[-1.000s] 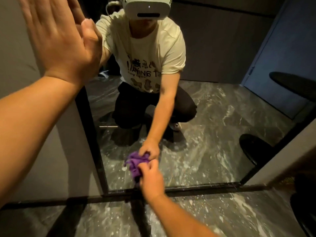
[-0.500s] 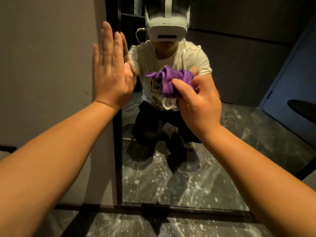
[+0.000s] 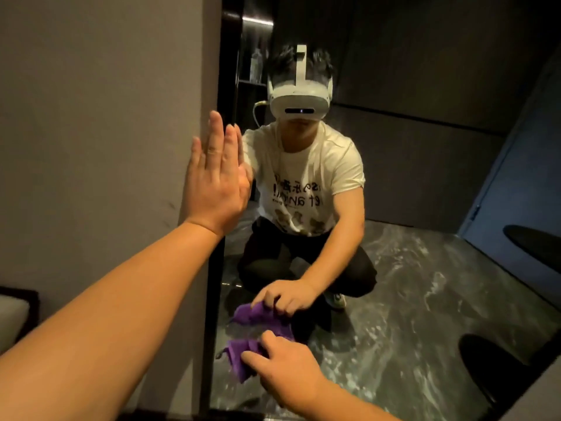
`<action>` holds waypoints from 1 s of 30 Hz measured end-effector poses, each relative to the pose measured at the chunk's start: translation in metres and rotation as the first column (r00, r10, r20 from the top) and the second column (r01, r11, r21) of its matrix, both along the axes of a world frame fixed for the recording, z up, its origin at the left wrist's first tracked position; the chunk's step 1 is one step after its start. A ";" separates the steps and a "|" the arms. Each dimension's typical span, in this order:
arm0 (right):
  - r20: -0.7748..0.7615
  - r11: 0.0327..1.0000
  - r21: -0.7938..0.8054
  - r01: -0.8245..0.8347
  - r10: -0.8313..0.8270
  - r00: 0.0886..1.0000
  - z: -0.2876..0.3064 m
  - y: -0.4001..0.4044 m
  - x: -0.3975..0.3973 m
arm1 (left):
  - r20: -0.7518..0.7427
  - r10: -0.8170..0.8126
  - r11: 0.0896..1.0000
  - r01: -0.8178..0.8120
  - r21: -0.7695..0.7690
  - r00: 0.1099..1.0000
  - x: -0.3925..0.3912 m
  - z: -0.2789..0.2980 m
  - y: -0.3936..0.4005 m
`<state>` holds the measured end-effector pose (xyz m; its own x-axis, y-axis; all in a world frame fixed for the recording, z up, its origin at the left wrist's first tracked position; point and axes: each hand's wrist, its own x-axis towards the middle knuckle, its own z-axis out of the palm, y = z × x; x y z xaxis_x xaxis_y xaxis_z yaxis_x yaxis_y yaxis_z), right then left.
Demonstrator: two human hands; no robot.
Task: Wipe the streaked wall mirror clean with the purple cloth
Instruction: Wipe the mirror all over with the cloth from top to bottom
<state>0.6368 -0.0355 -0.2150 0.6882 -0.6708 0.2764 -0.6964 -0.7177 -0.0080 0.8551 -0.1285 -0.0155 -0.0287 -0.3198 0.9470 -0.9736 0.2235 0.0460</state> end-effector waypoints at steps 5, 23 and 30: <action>0.287 0.894 -0.422 0.149 -0.024 0.958 0.147 0.005 -0.022 | 0.011 -0.037 0.999 0.038 -0.005 0.999 0.001 0.005 0.017; -0.174 0.577 -0.788 -0.216 0.128 0.976 0.276 -0.068 0.038 | -0.159 0.070 0.986 -0.093 -0.139 0.985 0.031 0.078 0.016; 0.166 0.491 -0.089 -0.866 0.865 0.474 0.204 -0.132 -0.026 | -0.131 0.072 0.986 -0.091 -0.139 0.989 0.031 0.065 0.014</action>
<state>0.6106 -0.1671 -0.0110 0.8633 0.2375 0.4452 0.2932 -0.9542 -0.0596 0.8865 -0.1146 0.0499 0.1135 -0.1763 0.9778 -0.9774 0.1569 0.1418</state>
